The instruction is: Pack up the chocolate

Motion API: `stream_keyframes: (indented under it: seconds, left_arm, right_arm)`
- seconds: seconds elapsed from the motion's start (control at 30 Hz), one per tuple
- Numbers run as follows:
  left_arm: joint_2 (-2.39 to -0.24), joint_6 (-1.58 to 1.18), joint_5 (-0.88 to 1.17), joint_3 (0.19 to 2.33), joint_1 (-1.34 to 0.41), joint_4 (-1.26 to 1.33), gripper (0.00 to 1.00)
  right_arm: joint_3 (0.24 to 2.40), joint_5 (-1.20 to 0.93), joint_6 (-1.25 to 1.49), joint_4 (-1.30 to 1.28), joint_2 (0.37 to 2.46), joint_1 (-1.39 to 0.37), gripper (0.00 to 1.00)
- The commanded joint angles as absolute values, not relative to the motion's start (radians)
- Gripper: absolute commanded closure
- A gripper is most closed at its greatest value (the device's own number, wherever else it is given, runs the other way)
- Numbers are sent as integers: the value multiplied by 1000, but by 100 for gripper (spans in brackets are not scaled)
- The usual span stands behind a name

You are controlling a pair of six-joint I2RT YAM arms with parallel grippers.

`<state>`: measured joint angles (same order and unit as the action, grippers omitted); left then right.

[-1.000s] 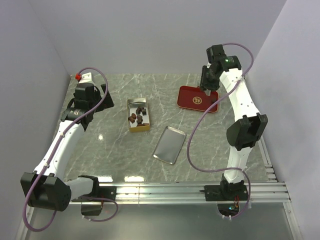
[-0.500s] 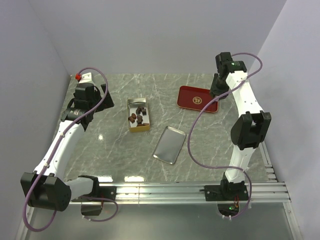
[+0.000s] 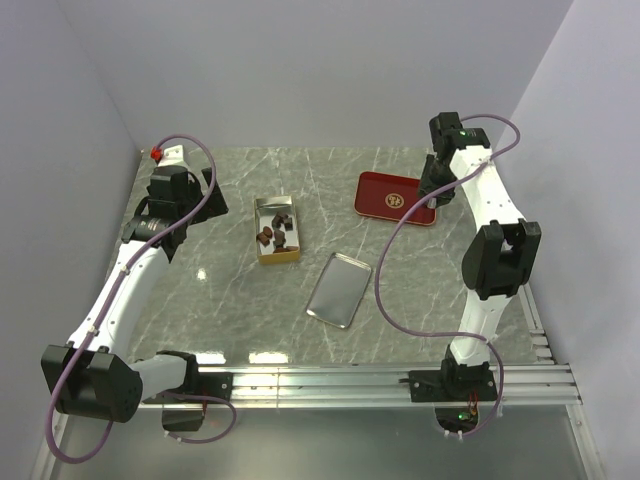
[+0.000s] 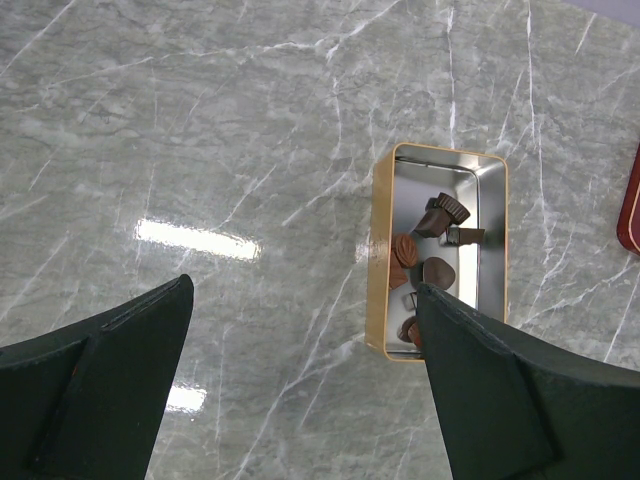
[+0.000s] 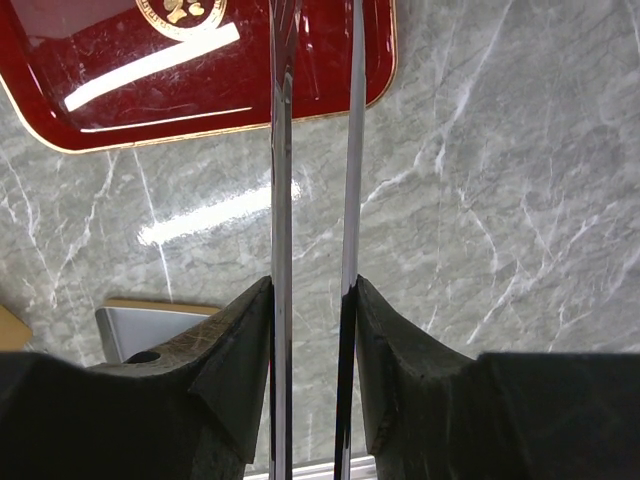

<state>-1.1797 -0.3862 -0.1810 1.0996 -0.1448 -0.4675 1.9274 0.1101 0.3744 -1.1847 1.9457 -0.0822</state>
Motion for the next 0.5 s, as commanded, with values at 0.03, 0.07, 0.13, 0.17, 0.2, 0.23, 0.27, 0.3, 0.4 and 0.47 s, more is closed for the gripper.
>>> stream_keyframes:
  seconds: [0.03, 0.07, 0.13, 0.17, 0.2, 0.23, 0.27, 0.3, 0.4, 0.47]
  left_arm:
    - [-1175, -379, -193, 1117, -149, -436, 1]
    - [-1177, -377, -195, 1117, -149, -437, 1]
    - [-1178, -377, -198, 1118, -149, -437, 1]
    - [-1181, -377, -198, 1120, -149, -436, 1]
    - [-1180, -376, -198, 1120, -149, -436, 1]
    - [-1181, -377, -199, 1120, -149, -436, 0]
    - [-1183, -376, -199, 1121, -149, -434, 0]
    - [-1186, -377, -199, 1121, -149, -434, 1]
    - [-1192, -374, -199, 1126, -149, -433, 1]
    - [-1196, -373, -198, 1131, -149, -431, 0]
  right_arm:
    - [1928, 114, 388, -1152, 1905, -66, 57]
    - [1930, 114, 388, -1154, 1908, -66, 56]
    - [1925, 110, 388, -1154, 1913, -66, 56]
    - [1924, 110, 390, -1157, 1914, -64, 56]
    - [1921, 107, 388, -1154, 1916, -64, 56]
    - [1918, 107, 388, -1154, 1917, -64, 55]
    - [1914, 104, 388, -1151, 1916, -63, 55]
    - [1910, 100, 388, -1147, 1919, -61, 55]
    - [1902, 92, 385, -1146, 1927, -60, 55]
    - [1901, 92, 385, -1147, 1933, -58, 55]
